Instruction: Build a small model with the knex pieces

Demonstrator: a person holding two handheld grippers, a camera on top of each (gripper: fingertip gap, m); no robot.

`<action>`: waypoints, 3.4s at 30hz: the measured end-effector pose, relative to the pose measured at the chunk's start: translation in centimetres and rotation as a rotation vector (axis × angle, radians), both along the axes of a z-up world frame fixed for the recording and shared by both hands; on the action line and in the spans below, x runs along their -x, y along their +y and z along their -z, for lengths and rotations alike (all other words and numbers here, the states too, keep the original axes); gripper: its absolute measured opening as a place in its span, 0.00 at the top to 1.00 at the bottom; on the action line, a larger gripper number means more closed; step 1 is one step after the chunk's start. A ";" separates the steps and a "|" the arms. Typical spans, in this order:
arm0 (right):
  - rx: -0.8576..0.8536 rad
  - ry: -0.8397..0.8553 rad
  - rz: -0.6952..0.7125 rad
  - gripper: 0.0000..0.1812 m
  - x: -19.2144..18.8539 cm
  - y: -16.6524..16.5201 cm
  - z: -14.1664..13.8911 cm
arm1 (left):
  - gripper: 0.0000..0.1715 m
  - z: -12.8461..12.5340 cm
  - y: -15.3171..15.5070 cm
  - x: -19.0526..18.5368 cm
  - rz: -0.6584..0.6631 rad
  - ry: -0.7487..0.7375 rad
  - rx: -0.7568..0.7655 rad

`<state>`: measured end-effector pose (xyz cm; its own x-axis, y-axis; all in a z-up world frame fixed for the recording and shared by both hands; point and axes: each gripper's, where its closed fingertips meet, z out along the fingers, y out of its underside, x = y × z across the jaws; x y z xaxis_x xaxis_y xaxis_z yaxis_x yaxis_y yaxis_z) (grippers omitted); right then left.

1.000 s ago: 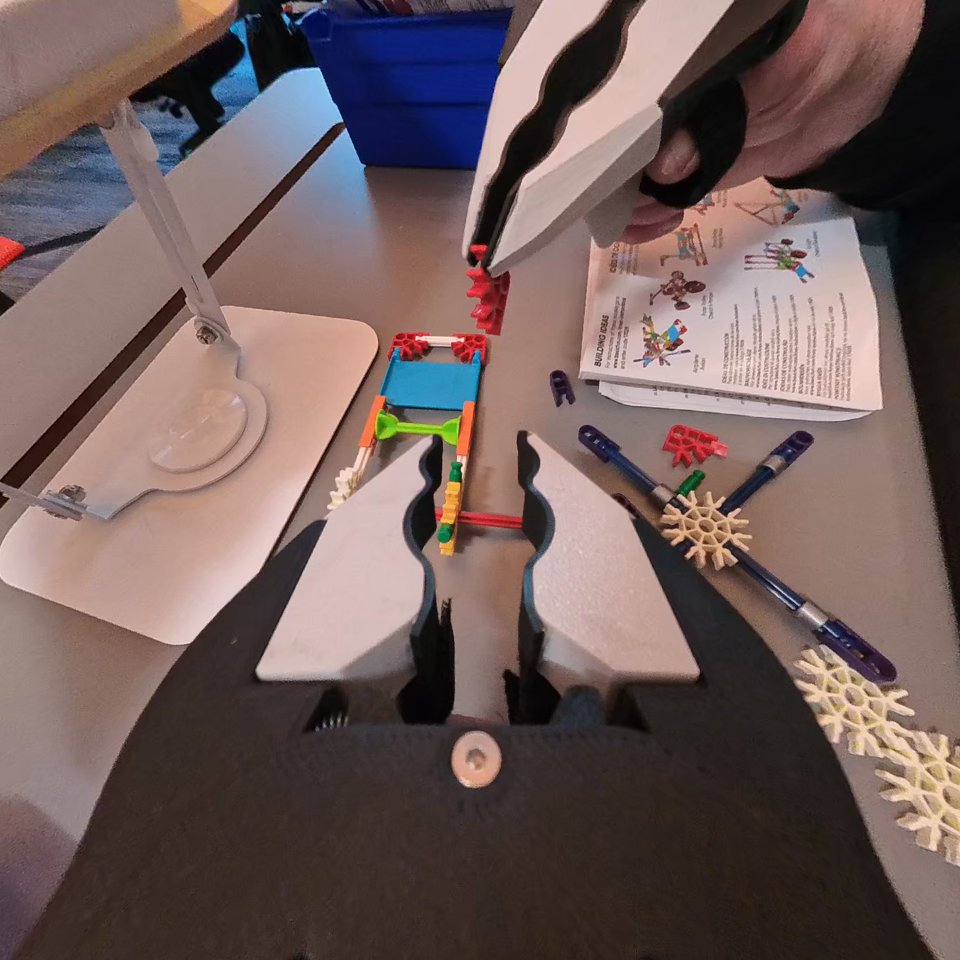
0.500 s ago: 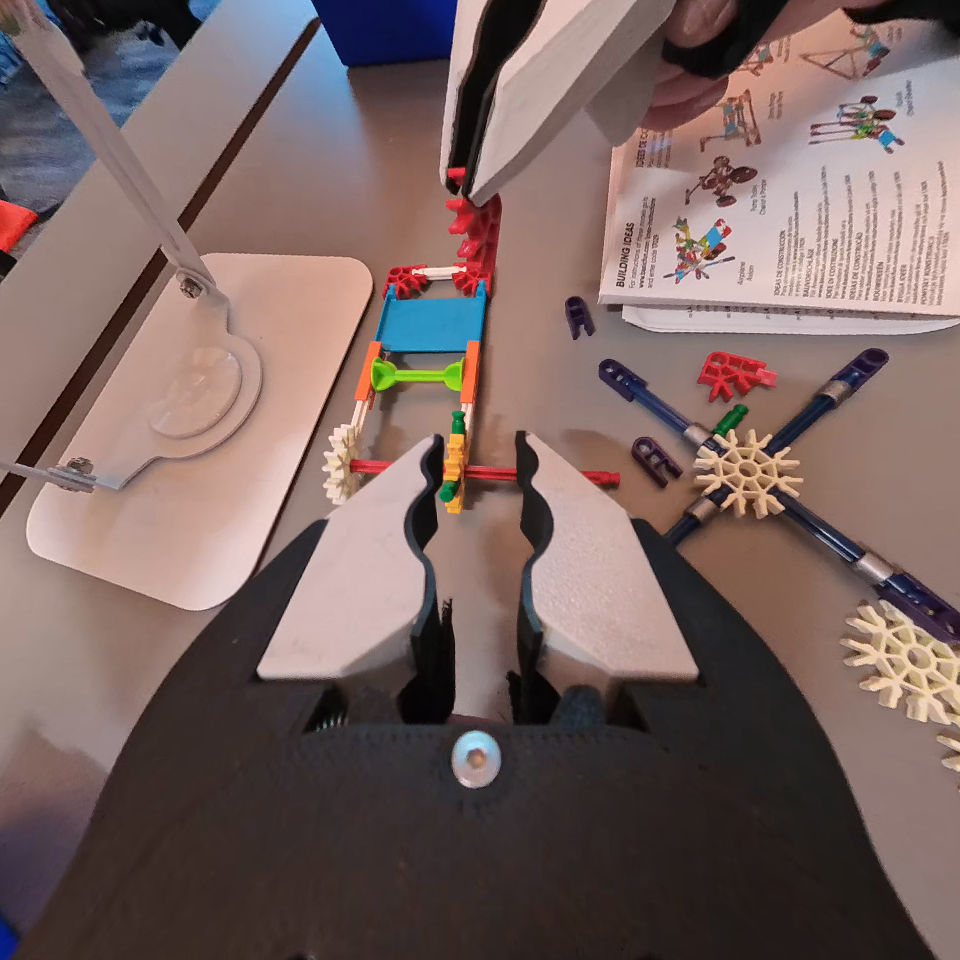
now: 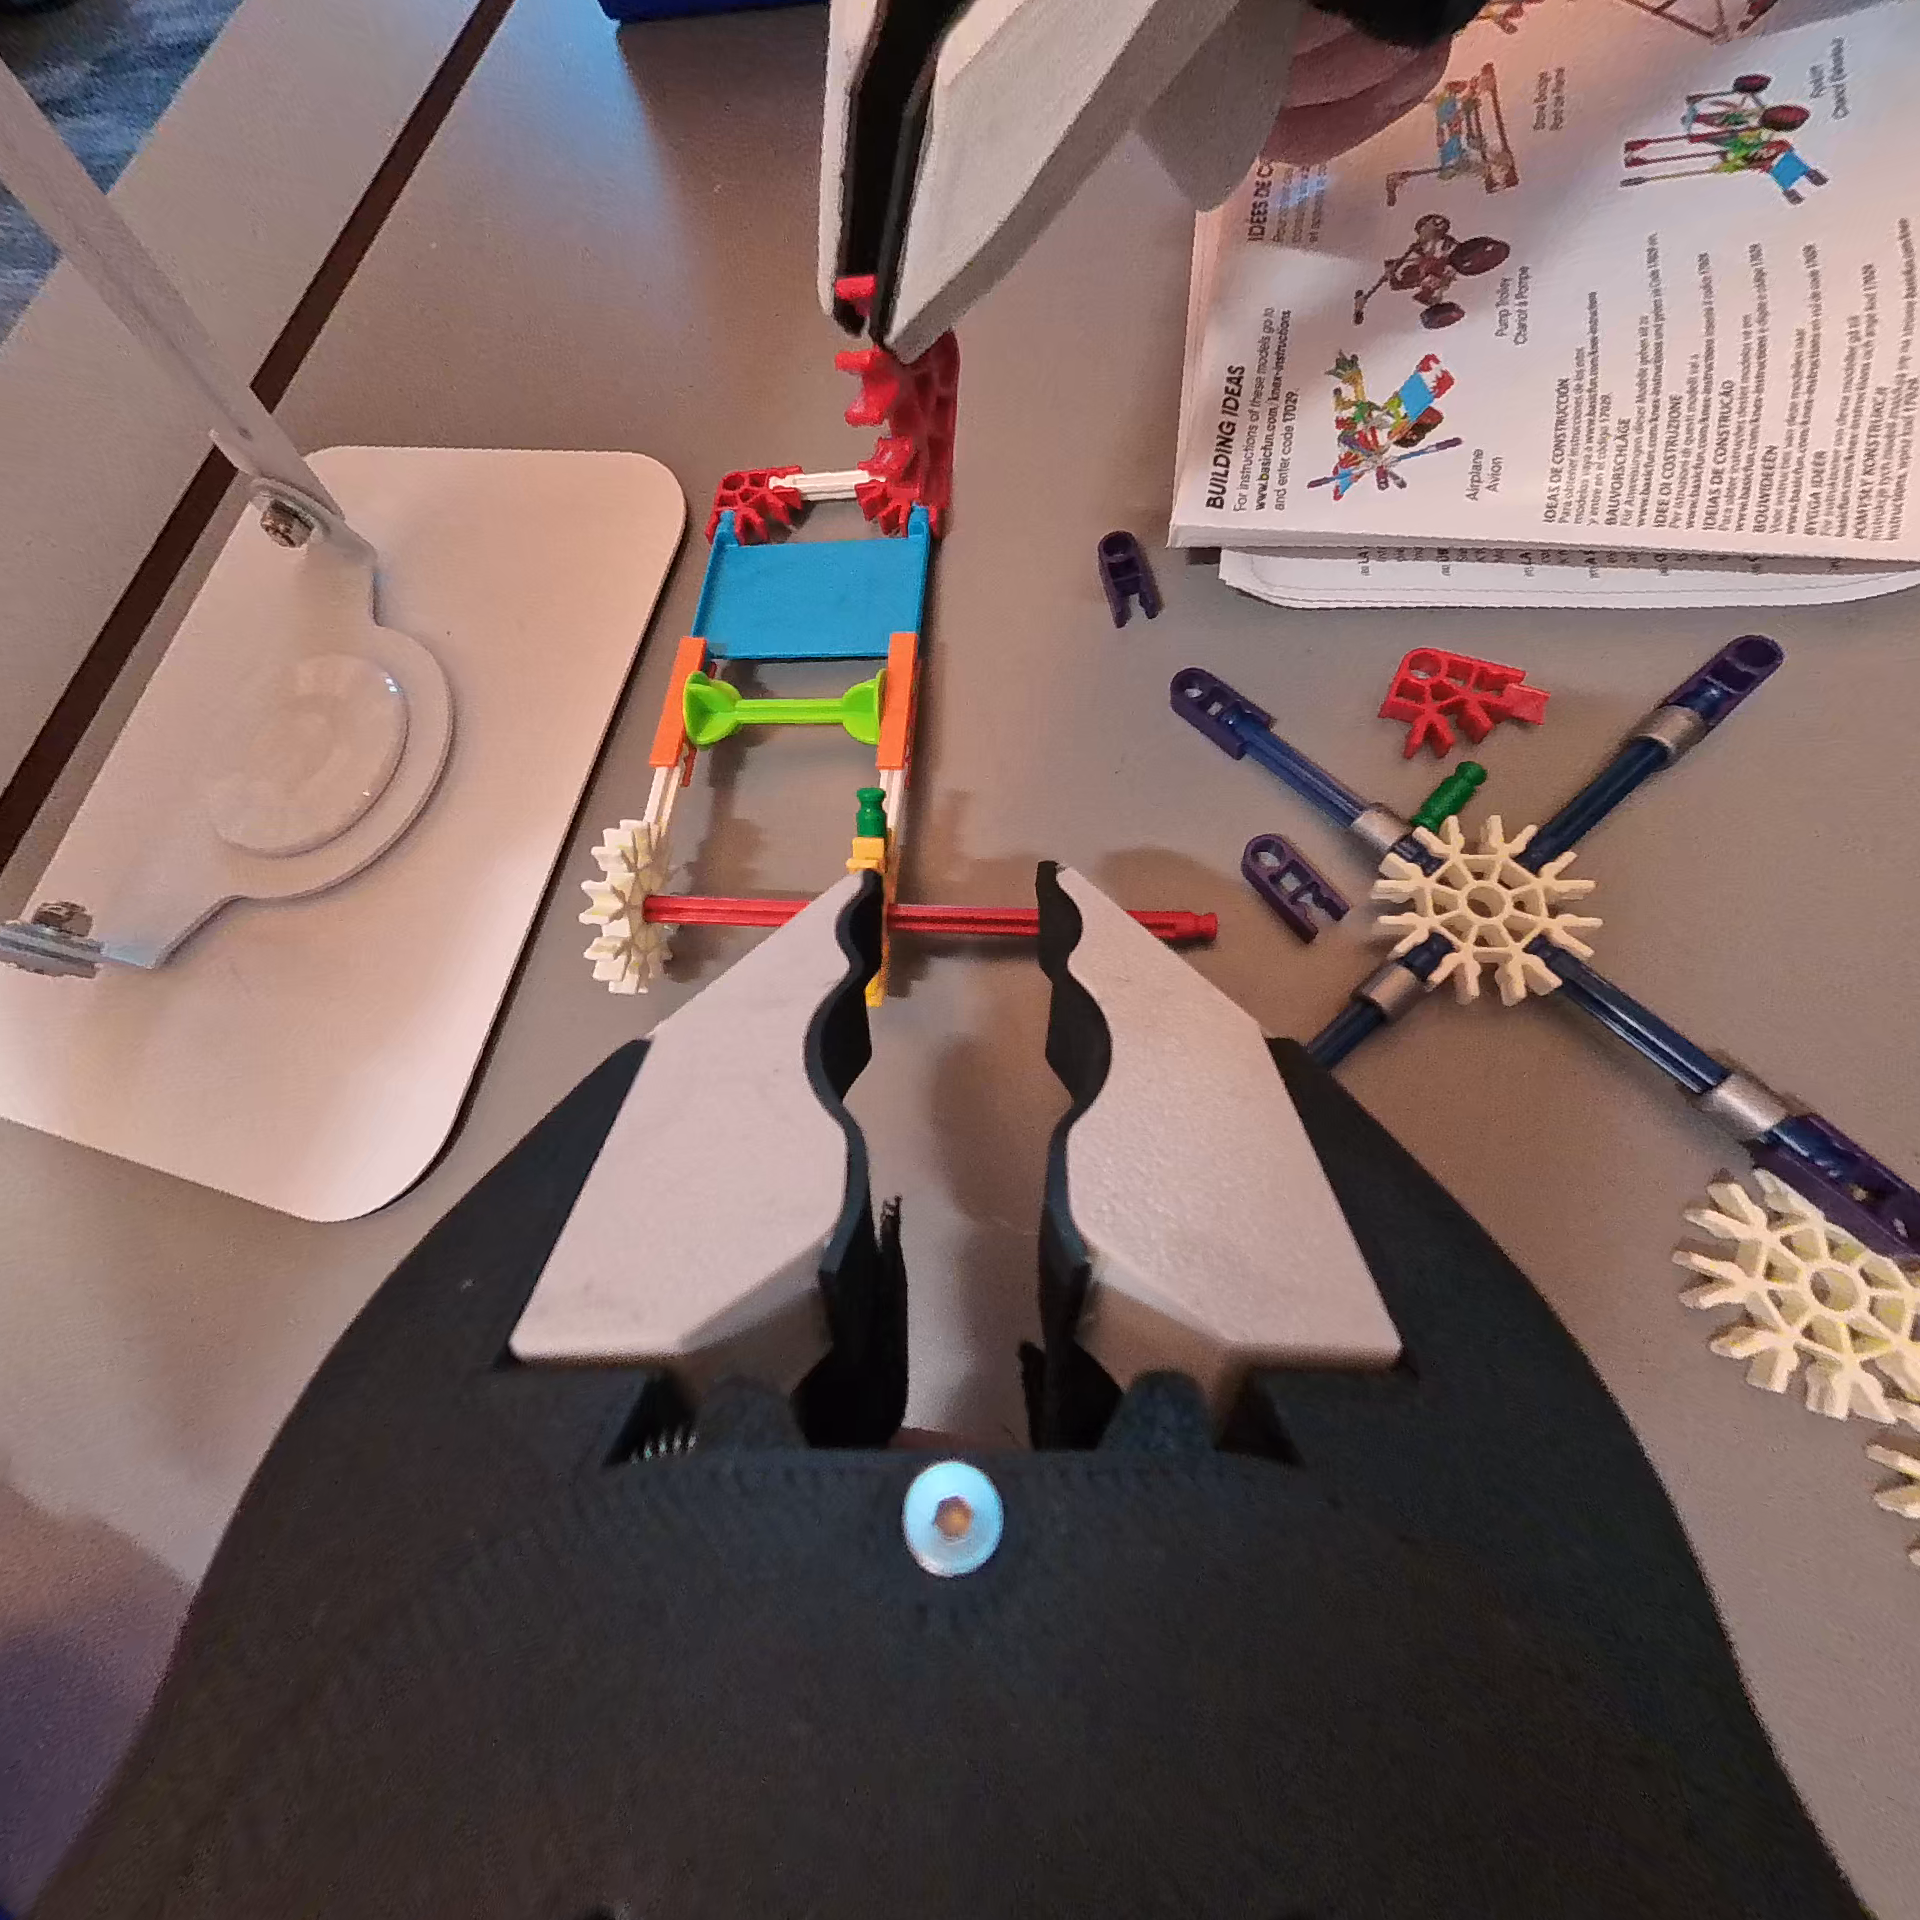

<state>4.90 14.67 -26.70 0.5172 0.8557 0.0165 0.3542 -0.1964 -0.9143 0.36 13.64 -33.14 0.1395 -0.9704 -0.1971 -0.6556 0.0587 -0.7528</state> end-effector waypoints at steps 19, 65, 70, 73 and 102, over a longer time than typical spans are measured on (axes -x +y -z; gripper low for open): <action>-0.009 -0.016 0.003 0.98 -0.1 0.1 0.2 | 0.83 -0.2 0.2 0.3 -0.013 -0.002 -0.020; 0.154 0.221 0.009 0.98 1.7 0.5 -0.4 | 0.78 -5.1 0.7 -1.5 -0.070 -0.064 -0.389; 0.131 0.062 -0.071 0.98 2.7 0.4 2.2 | 0.81 -2.3 1.3 -0.6 -0.067 -0.030 -0.205; 0.119 0.015 -0.112 0.98 3.5 0.2 2.7 | 0.82 -1.3 1.2 -0.9 -0.058 -0.002 -0.167; 0.075 -0.101 -0.284 0.98 3.6 1.1 4.2 | 0.91 1.6 2.1 -2.0 -0.090 0.008 -0.048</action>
